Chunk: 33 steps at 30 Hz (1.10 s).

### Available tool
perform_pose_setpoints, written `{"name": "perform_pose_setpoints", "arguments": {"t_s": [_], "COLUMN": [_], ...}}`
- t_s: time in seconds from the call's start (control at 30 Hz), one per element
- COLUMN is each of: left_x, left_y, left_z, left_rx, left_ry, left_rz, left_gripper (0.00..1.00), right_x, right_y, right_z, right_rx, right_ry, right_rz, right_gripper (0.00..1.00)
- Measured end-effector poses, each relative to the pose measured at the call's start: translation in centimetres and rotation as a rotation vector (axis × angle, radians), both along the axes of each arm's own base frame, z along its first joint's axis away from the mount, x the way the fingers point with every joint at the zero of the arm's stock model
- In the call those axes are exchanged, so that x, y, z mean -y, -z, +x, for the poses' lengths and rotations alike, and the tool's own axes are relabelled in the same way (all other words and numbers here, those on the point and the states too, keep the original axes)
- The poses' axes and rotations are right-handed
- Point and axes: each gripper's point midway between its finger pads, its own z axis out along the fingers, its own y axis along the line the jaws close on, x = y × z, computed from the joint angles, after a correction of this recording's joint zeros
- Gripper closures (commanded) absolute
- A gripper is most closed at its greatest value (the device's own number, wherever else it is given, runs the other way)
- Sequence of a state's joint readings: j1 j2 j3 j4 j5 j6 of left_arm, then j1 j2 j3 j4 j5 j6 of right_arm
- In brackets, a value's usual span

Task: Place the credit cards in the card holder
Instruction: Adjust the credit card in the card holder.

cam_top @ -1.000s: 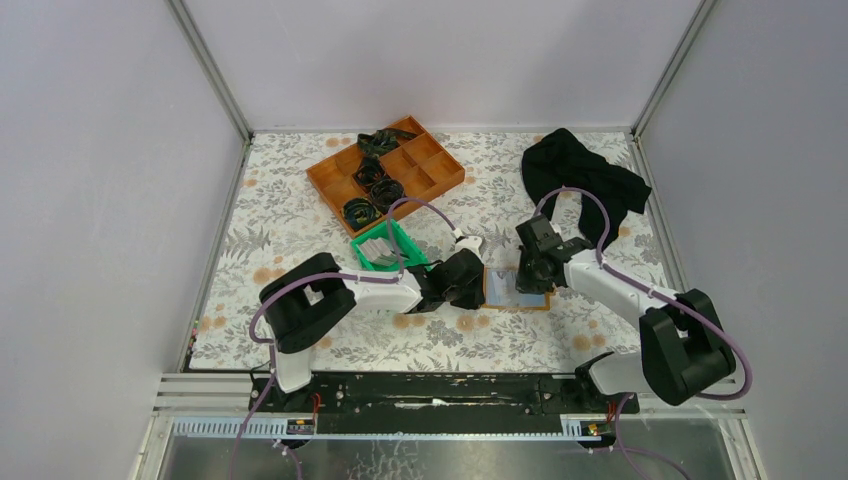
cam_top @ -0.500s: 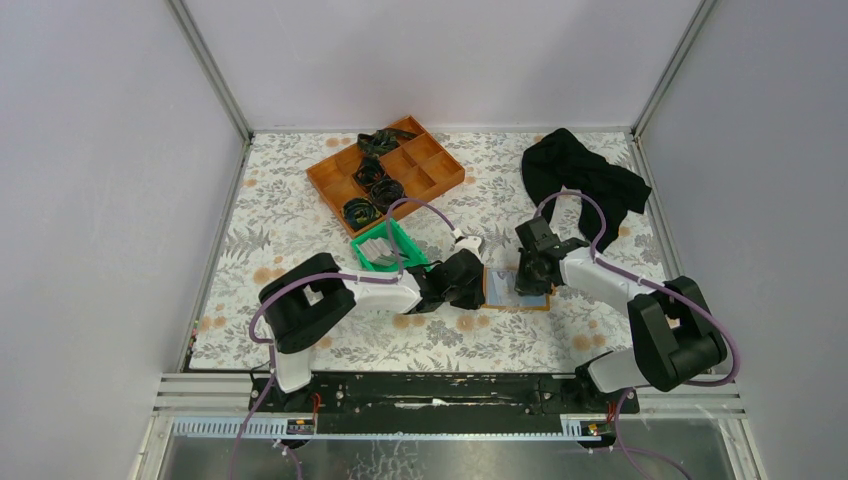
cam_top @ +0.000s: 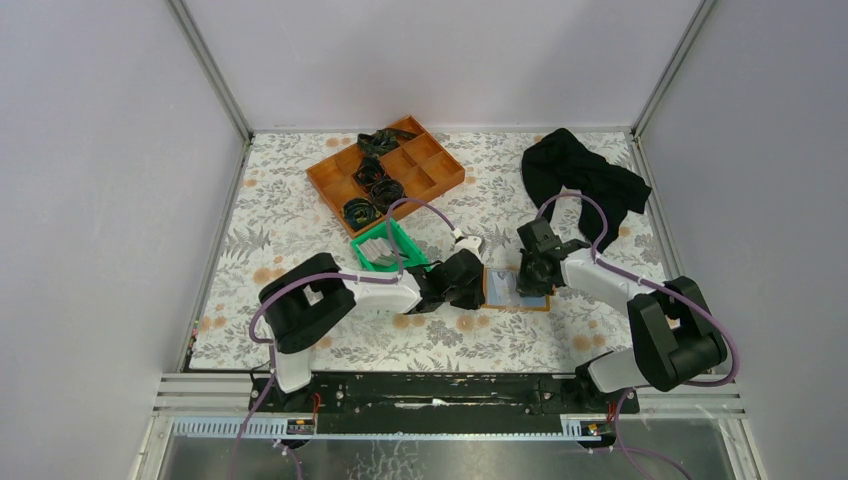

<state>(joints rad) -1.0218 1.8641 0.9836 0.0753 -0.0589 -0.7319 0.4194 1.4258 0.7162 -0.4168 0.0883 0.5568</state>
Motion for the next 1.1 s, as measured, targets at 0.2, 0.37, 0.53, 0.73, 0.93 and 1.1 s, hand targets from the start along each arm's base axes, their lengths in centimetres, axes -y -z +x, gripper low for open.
{"name": "perform_pose_setpoints", "arguments": {"t_s": [0.2,0.37,0.53,0.73,0.93,1.1], "left_x": [0.0,0.0,0.1,0.4,0.4,0.4], "left_y": [0.0,0.0,0.1,0.1,0.1,0.0], "left_z": [0.0,0.0,0.0,0.0,0.0,0.0], "left_rx": [0.0,0.0,-0.003,-0.006,-0.007,-0.006], "left_ry": [0.0,0.0,0.003,0.006,0.006,0.006], "left_rz": [0.0,-0.001,-0.002,-0.008,-0.01,-0.01], "left_gripper": [0.69,0.69,0.69,0.7,0.7,0.7], "right_x": [0.0,-0.4,-0.6,-0.8,-1.3,-1.5], "right_y": [0.1,0.1,0.1,0.1,0.1,-0.1], "right_z": [0.0,-0.2,-0.3,-0.5,-0.8,-1.0], "right_rx": [0.003,-0.005,-0.011,-0.017,-0.021,-0.026], "right_ry": [0.0,-0.008,-0.011,-0.017,-0.034,-0.036], "right_rz": [0.005,0.025,0.035,0.043,0.042,0.042], "right_gripper": [1.0,1.0,1.0,1.0,1.0,1.0]}}
